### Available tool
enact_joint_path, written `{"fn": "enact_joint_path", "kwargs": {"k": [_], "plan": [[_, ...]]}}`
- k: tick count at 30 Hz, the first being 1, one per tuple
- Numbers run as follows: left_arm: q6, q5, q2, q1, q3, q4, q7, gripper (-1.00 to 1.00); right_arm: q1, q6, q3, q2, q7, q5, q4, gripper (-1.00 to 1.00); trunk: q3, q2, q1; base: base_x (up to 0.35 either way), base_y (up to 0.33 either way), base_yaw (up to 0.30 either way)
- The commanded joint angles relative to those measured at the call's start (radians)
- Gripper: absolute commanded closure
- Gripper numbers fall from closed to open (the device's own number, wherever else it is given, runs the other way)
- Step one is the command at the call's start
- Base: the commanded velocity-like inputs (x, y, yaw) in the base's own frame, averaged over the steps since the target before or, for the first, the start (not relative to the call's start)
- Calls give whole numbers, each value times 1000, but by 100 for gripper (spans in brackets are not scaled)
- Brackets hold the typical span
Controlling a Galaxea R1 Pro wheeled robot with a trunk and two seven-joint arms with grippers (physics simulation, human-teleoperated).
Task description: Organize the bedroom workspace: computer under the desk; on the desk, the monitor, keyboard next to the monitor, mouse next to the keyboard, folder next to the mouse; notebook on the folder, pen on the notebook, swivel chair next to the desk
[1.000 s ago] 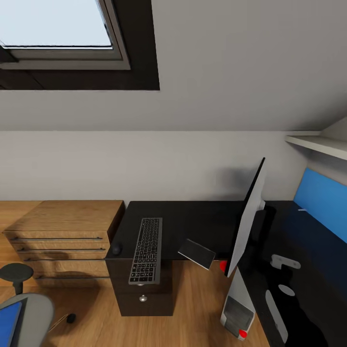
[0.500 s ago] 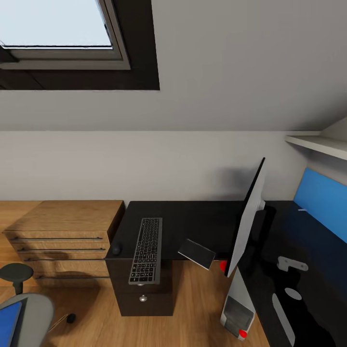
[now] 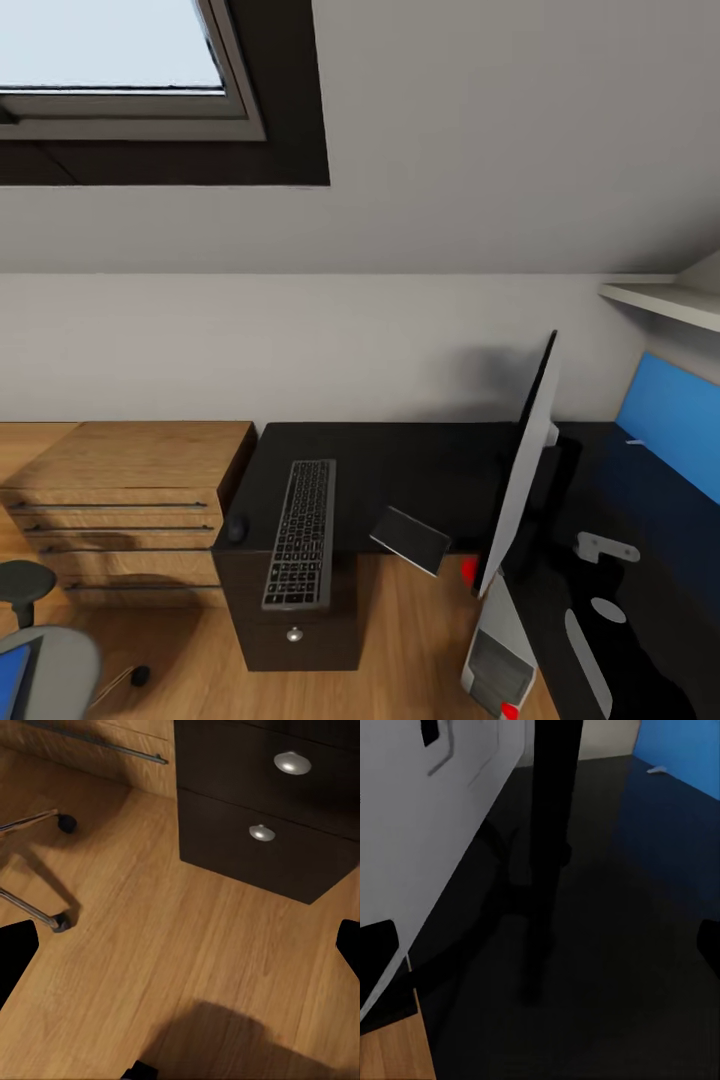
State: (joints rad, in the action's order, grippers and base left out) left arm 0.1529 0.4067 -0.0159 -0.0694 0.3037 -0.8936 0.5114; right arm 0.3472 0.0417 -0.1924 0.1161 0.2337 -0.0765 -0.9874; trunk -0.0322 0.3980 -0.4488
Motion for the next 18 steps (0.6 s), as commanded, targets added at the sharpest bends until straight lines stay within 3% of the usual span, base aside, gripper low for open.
{"fn": "enact_joint_path", "kwargs": {"k": [1,6,18], "plan": [[7,11,1,0,3,-1,4,-100,1,4,2,0,4,-8,-1,-100,-2,2,-1,281,0,0],[7,11,1,0,19,0,4,-100,1,0,2,1,4,-7,26,-100,-2,2,-1,224,-48,0],[7,11,1,0,31,4,5,-100,1,-6,1,2,4,-8,39,-100,-2,2,-1,182,-160,0]]}}
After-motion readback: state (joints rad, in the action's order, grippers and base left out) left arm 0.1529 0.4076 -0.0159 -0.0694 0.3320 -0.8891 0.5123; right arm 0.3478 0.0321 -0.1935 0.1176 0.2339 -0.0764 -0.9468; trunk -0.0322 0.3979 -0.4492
